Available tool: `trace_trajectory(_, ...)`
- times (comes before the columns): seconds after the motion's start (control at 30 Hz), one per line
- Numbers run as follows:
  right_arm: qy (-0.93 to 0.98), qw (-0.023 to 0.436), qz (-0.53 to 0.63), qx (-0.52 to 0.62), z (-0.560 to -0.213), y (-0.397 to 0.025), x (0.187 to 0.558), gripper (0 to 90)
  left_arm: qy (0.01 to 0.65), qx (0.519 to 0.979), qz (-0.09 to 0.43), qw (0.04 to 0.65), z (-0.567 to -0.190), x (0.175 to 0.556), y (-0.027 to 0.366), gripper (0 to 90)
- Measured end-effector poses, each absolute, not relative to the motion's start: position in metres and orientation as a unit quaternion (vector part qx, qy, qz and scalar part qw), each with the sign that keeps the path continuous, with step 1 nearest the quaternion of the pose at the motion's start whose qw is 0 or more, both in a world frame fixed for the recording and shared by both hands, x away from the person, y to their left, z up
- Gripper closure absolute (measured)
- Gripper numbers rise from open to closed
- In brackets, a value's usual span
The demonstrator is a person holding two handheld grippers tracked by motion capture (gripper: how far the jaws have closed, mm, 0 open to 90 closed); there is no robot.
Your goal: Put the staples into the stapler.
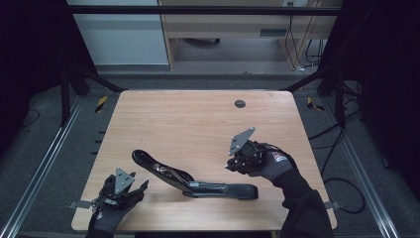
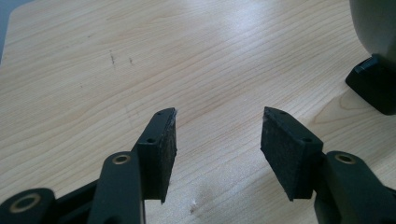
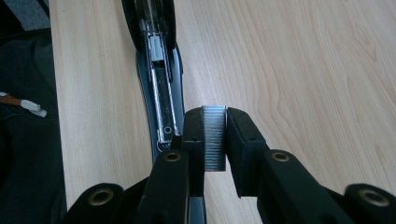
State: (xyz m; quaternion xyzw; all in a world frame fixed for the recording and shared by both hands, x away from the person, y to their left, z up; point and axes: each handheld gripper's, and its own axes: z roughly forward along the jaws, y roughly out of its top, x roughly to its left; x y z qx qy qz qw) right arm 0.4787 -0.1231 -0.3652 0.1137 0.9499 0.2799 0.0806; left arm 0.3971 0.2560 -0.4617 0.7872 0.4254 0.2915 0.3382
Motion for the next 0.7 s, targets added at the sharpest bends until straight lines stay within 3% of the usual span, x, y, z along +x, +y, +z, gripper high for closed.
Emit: trace_trajectory(0.7,0.970,0.049,0.225,0.073,-0.380,-0.074,0.482,78.4,0.423,0.789,0.289,0.338,-0.462,0.397,0.256,44.7)
